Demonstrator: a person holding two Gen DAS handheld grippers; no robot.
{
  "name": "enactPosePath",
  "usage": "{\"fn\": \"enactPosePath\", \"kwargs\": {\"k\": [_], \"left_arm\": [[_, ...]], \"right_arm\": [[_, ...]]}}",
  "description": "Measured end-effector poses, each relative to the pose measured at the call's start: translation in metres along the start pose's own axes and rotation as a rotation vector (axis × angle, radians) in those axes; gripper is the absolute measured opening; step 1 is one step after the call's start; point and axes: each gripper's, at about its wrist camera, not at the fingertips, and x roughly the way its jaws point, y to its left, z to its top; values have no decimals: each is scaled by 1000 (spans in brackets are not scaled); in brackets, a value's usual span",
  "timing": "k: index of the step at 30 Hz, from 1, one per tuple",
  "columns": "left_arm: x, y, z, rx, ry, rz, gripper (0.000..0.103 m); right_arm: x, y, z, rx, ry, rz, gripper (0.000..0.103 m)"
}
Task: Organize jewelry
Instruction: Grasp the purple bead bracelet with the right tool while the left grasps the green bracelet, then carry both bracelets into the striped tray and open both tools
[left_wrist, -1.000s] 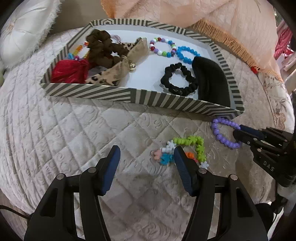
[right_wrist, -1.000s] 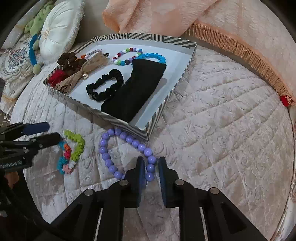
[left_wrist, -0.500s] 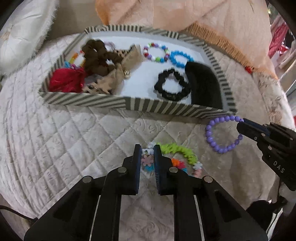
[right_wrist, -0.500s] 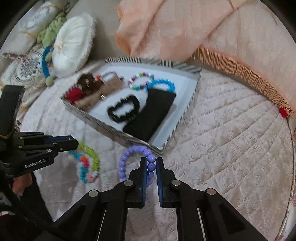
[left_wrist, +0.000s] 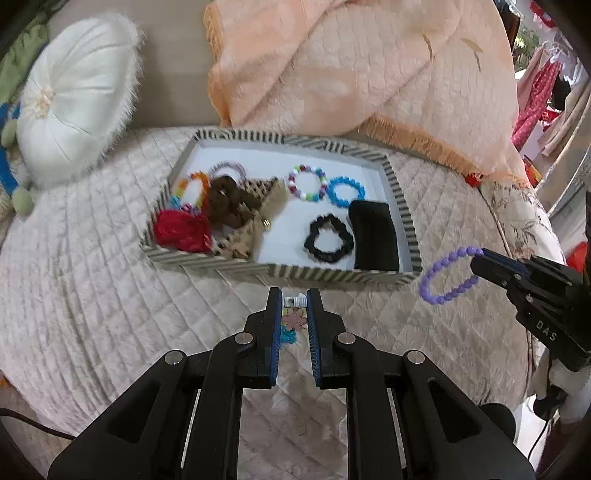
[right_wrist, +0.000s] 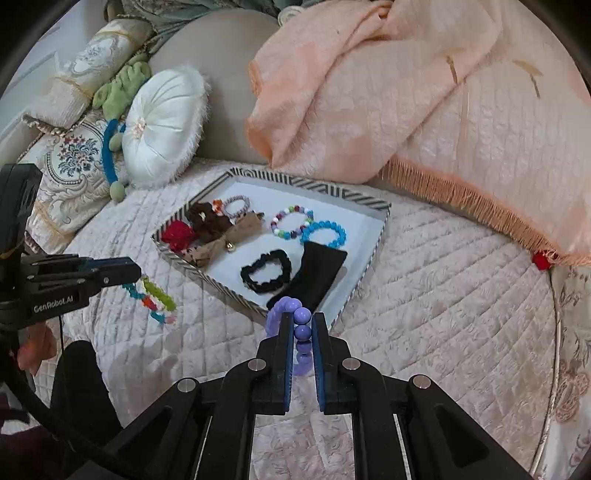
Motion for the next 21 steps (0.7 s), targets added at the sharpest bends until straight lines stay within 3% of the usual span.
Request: {"fn": "enactPosePath", "kwargs": {"k": [21], "left_arm": [[-12,10,20,0,-38,58,12]], "right_arm": [[0,13,16,-28,-9,19,9]]}}
